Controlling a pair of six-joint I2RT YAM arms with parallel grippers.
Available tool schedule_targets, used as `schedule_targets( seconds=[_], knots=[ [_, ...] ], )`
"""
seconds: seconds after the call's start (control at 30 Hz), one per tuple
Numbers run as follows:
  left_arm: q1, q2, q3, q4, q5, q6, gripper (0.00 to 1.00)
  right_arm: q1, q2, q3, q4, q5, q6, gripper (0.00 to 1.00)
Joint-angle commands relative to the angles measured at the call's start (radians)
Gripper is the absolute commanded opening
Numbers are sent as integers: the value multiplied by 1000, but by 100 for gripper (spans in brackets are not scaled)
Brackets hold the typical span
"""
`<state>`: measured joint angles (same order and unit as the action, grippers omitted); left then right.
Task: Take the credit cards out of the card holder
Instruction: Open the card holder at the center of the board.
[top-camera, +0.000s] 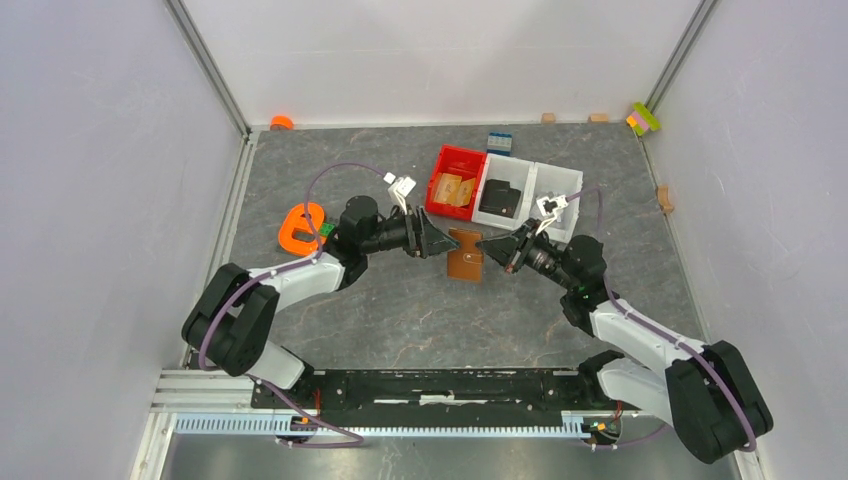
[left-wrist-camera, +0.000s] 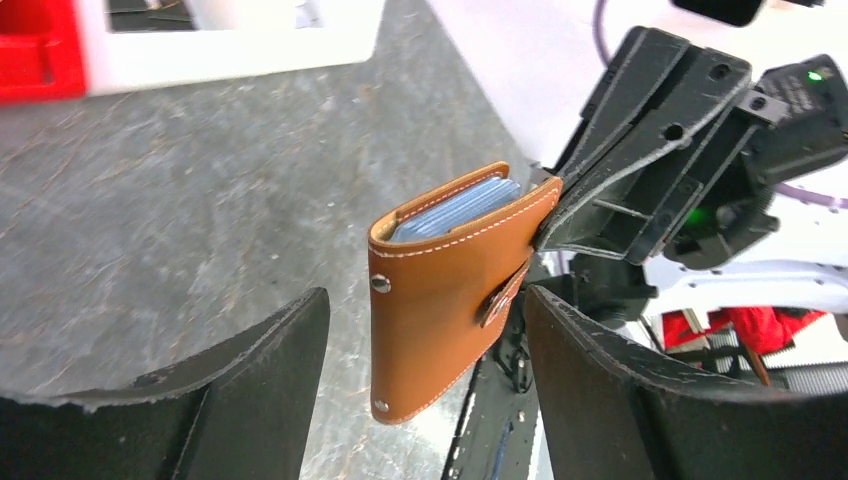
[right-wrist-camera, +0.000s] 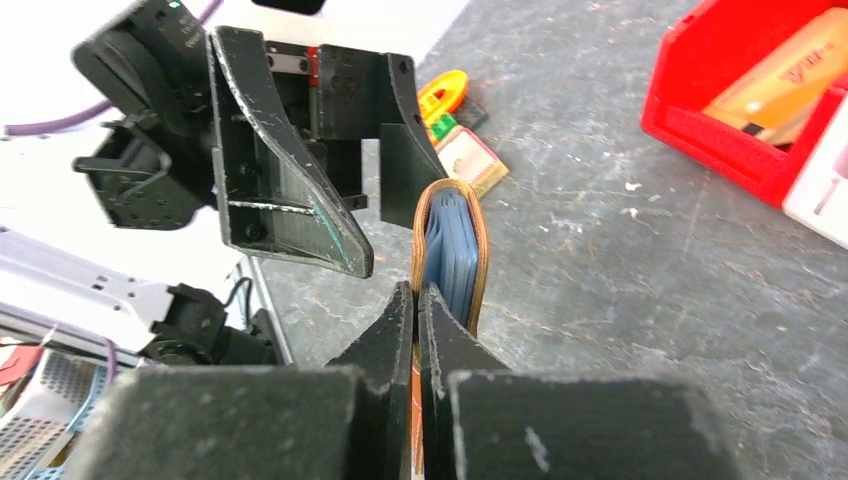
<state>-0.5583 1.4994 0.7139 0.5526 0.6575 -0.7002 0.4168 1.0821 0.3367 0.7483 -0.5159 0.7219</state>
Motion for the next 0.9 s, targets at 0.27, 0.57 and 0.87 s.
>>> schedule_targets(
  seconds=[0.27, 0.57, 0.87],
  knots=[
    [-4, 44, -37, 461, 187, -221, 60, -3, -60, -2, 137, -97, 81, 0],
    [-8, -4, -21, 239, 93, -95, 6, -1, -33, 67, -129, 26, -105, 56],
    [-8, -159, -51, 10, -113, 50, 6, 77, -32, 107, -272, 211, -266, 98]
  ],
)
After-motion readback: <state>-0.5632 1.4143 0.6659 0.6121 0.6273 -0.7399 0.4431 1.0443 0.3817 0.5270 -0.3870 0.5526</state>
